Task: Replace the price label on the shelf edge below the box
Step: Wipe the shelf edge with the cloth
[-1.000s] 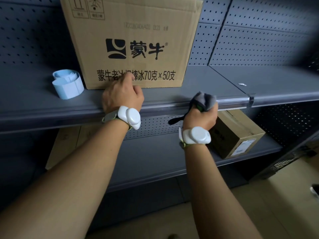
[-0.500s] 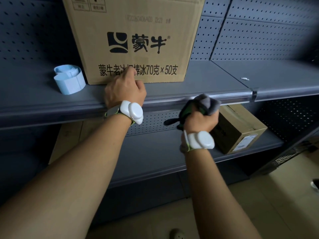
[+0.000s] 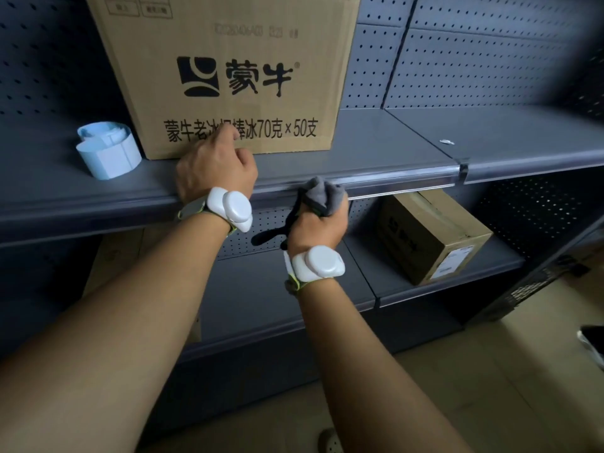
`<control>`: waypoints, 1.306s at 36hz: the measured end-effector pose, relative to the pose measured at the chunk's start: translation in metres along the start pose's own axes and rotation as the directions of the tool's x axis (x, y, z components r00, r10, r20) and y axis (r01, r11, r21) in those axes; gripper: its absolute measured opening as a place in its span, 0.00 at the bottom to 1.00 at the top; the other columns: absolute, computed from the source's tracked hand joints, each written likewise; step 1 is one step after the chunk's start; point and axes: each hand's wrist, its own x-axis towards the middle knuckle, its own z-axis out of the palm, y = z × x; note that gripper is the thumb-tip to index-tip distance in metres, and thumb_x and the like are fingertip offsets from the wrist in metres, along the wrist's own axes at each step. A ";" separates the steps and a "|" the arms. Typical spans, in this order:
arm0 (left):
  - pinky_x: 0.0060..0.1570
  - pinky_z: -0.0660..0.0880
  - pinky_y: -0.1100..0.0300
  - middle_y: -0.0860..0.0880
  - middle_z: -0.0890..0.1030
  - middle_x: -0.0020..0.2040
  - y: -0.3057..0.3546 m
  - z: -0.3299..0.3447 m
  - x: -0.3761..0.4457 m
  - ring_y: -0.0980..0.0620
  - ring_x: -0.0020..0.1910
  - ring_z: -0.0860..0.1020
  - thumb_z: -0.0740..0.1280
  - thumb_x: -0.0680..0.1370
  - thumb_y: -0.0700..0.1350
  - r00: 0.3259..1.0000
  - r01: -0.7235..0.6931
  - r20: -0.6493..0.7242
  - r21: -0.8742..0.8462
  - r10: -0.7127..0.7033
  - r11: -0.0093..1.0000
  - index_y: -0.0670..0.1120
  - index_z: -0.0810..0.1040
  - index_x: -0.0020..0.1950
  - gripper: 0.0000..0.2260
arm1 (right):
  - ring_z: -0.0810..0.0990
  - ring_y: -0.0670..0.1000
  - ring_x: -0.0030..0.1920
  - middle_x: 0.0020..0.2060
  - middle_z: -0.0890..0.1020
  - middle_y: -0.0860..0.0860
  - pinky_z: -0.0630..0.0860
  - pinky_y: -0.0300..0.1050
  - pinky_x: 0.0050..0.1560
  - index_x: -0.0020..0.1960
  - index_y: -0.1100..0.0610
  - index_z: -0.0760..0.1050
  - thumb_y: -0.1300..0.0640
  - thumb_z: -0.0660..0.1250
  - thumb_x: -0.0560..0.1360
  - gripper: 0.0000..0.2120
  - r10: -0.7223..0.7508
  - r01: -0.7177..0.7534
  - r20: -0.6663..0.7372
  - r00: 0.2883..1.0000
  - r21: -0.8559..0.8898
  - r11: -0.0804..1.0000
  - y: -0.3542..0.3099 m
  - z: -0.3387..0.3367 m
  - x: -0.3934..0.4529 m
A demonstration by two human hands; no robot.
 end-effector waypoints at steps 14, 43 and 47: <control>0.41 0.76 0.57 0.57 0.82 0.42 0.005 -0.016 0.007 0.47 0.40 0.78 0.59 0.73 0.51 0.976 0.099 0.204 -0.119 -0.073 0.988 0.56 0.76 0.51 0.10 | 0.80 0.55 0.44 0.44 0.80 0.56 0.78 0.51 0.49 0.54 0.58 0.76 0.66 0.63 0.72 0.12 0.445 -0.513 0.348 0.825 0.131 0.848 -0.061 -0.051 0.019; 0.41 0.79 0.52 0.46 0.82 0.44 0.203 0.015 0.021 0.46 0.43 0.83 0.68 0.63 0.72 0.373 0.885 0.918 -0.396 0.135 0.246 0.49 0.81 0.51 0.31 | 0.85 0.53 0.32 0.35 0.84 0.57 0.82 0.44 0.35 0.46 0.62 0.75 0.63 0.60 0.78 0.06 0.518 -0.551 0.564 0.643 -0.129 0.824 -0.140 -0.106 0.193; 0.53 0.79 0.48 0.41 0.83 0.52 0.213 0.031 0.024 0.43 0.50 0.82 0.72 0.67 0.63 0.408 0.869 0.910 -0.413 0.079 0.274 0.45 0.82 0.53 0.24 | 0.82 0.60 0.45 0.43 0.83 0.61 0.79 0.56 0.53 0.45 0.61 0.78 0.69 0.69 0.71 0.05 0.456 -0.448 0.451 0.767 -0.132 0.884 -0.125 -0.104 0.221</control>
